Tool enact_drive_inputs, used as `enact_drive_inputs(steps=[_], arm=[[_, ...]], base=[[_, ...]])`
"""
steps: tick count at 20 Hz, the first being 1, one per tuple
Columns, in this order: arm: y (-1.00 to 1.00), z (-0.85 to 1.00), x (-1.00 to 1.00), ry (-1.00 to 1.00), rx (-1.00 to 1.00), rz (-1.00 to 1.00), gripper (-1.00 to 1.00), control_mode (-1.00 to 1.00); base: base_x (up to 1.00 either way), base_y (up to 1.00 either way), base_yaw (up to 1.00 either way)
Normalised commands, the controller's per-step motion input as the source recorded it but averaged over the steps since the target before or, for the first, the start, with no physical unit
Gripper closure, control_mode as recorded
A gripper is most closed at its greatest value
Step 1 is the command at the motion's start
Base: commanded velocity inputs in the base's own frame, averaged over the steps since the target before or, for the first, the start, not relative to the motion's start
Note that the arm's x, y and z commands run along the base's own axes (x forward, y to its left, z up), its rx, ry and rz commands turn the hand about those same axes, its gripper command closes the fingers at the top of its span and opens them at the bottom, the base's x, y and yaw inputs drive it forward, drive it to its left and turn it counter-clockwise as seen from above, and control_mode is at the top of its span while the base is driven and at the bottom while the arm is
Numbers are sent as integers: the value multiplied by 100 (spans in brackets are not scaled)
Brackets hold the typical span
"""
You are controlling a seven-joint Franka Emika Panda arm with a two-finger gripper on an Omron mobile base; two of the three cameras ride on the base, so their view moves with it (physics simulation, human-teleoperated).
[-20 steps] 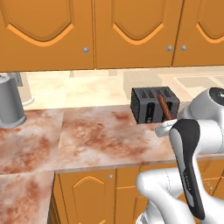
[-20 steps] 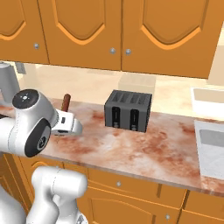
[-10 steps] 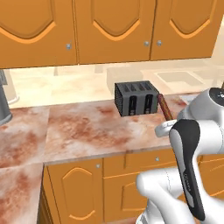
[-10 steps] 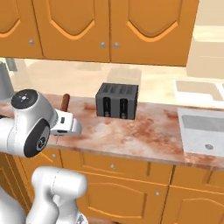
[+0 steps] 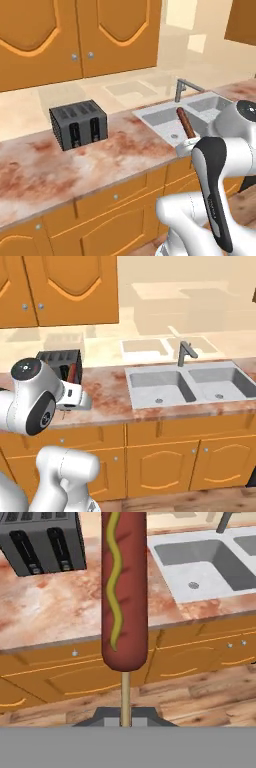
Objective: Store the hot dog in the freezer for long-term storage. Close the freezer door after placing the cooked food.
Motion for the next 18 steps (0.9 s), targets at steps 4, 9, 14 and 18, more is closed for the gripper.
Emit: enact_drive_inputs(steps=[4,9,14,18], arm=[[0,0,0,0,0,0,100,100],[0,0,0,0,0,0,100,100],[0,0,0,0,0,0,100,100],[0,0,0,0,0,0,100,100]], base=[[0,-73,-64],[0,-46,-66],[0,-29,-64],[0,-28,-63]])
